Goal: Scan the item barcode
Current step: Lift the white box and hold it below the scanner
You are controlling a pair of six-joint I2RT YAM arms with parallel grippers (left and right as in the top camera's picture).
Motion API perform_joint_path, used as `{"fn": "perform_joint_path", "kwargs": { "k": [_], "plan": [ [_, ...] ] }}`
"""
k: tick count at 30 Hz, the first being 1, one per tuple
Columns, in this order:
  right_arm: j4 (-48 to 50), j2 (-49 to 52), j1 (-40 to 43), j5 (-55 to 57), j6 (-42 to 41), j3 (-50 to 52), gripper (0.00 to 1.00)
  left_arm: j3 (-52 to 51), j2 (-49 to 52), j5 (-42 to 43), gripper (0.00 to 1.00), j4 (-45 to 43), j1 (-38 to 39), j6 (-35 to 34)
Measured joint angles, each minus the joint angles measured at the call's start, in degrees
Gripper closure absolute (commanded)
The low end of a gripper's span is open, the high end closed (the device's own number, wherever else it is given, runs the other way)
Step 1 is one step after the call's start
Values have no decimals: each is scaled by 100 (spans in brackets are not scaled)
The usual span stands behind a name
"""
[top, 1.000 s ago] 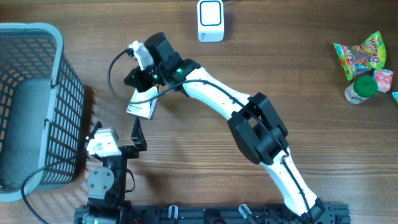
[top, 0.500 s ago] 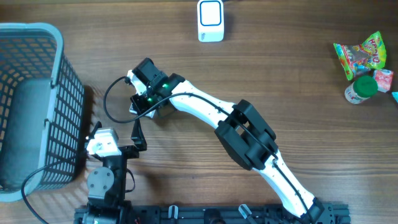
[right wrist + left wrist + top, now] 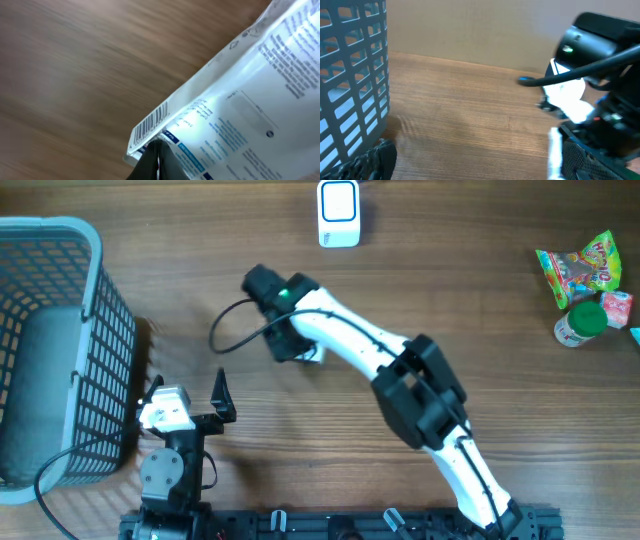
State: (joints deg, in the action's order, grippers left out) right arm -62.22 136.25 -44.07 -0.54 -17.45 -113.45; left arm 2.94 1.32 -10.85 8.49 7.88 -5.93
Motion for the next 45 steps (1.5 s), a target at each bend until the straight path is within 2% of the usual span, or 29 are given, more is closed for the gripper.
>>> {"fn": "perform_joint_path", "kwargs": {
  "k": [4,6,7,10,14,20,24,31,42,43,45],
  "plan": [
    [-846,-232,481,319,-26,116,95,0,0,0,0,0,0,-2],
    [-1117,-529,566,343,-26,157,13,0,0,0,0,0,0,-2],
    [-1191,-708,575,332,-31,160,0,0,0,0,0,0,0,-2],
    [-1132,-1333,573,286,-55,160,0,0,0,0,0,0,0,-2],
    [-275,-1687,647,229,-157,175,0,0,0,0,0,-2,0,0],
    [2,-789,1185,168,-898,293,0,0,0,0,0,0,0,-2],
    [299,-474,1497,-308,-1344,361,0,0,0,0,0,0,0,-2],
    [483,-474,1357,-584,-1735,361,0,0,0,0,0,0,0,-2],
    [313,-103,1314,-116,-2050,361,1,0,0,0,0,0,0,-2],
    [295,-55,1314,-72,-2046,348,2,0,0,0,0,0,0,-2],
    [269,-35,1309,-28,-2037,337,12,0,0,0,0,-2,0,-2]
  ]
}}
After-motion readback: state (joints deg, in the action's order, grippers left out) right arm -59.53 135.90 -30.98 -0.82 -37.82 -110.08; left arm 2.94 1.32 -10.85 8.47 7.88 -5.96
